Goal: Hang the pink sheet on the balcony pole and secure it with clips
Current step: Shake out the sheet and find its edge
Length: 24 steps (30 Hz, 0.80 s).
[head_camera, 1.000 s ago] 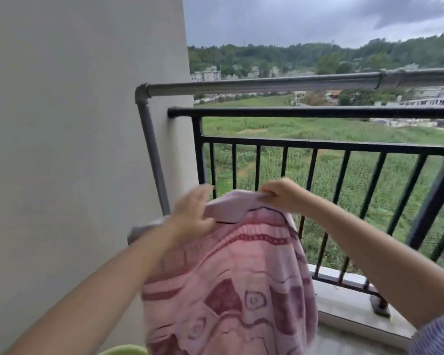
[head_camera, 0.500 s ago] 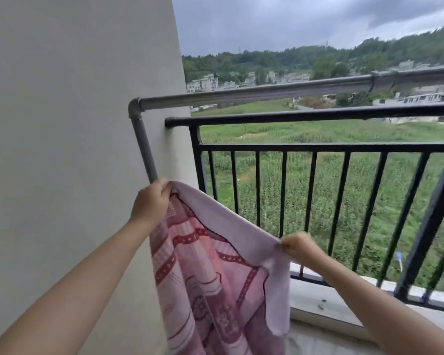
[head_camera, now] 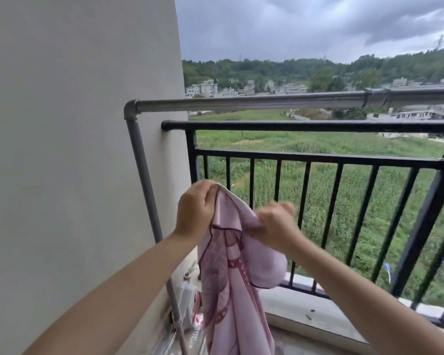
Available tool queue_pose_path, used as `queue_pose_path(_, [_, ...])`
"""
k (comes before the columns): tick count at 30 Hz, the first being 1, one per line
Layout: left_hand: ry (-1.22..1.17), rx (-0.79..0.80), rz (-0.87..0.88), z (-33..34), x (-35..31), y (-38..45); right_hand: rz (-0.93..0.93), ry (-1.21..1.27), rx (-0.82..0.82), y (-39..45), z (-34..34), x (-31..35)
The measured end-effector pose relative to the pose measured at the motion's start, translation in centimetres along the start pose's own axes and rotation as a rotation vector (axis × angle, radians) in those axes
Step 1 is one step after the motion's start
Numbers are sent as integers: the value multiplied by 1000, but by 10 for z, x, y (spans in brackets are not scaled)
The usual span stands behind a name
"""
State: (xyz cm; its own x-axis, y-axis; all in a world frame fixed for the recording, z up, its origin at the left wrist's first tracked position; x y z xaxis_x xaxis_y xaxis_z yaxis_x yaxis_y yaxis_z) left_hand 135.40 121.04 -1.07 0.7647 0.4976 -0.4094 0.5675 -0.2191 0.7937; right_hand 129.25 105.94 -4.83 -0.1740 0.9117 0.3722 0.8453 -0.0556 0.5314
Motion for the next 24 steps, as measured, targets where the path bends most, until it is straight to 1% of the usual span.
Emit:
queue_pose_path(1, [36,-16,41,-5,-1,2,110,23,92,-14,17,-9])
queue_pose_path(2, [84,-26,74,-9,2,4,201,88,127,-27,28,-19])
queue_pose_path(4, [215,-17,74,-15,20,8,310,160,76,-42,31,-38])
queue_pose_path(5, [278,16,23,-19,32,9,347,170,68,-43,24,-46])
queue_pose_path(7, [438,100,-84,-25,56,8,373,251,53,-33,6,-49])
queue_pose_path(8, [499,145,-88,-26,61,6,370,281,47,-24,-3,-47])
queue_pose_path(9, [502,195,-39,-24,57,4,359,285,52,-13,-11,-40])
queue_pose_path(10, [433,246,57,-19,45,1,340,295,76,-1,-17,-32])
queue_pose_path(12, [245,438,235,-1,11,-11,295,302,141,21,-24,-11])
queue_pose_path(13, [211,545,265,9,-3,-19,271,318,152,29,-28,-1])
queue_pose_path(14, [189,574,254,18,-11,-24,257,357,131,36,-34,8])
queue_pose_path(15, [146,519,204,23,-13,-26,255,413,83,40,-42,15])
queue_pose_path(17, [45,289,94,17,-10,-17,266,580,22,40,-56,20])
queue_pose_path(18, [0,214,55,11,-7,-11,270,700,53,34,-59,18])
queue_pose_path(19, [-56,190,41,3,-5,-3,270,836,138,25,-55,12])
queue_pose_path(20, [-126,207,55,-5,-6,4,277,934,270,12,-44,5])
queue_pose_path(21, [-181,247,75,-12,-6,10,291,930,422,-3,-24,-5])
queue_pose_path(22, [-220,284,98,-20,-7,17,303,837,566,-17,-3,-13])
queue_pose_path(23, [-241,311,110,-28,-6,23,318,711,673,-32,23,-19])
queue_pose_path(24, [-255,325,111,-34,-4,30,327,616,720,-43,49,-21])
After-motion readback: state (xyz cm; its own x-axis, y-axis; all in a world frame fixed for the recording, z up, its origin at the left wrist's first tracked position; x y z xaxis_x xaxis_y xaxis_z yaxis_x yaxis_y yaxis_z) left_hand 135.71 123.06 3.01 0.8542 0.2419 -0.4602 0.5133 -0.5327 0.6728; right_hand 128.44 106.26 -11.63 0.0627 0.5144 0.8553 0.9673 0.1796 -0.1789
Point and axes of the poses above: each hand's wrist, its own y-axis towards the middle knuckle, its own z-axis out of the palm, x = y × z, the point moved 3 cm from there along y, towards the middle knuckle, and after that the axes turned 10 degrees about y, right-handed, at the moved point
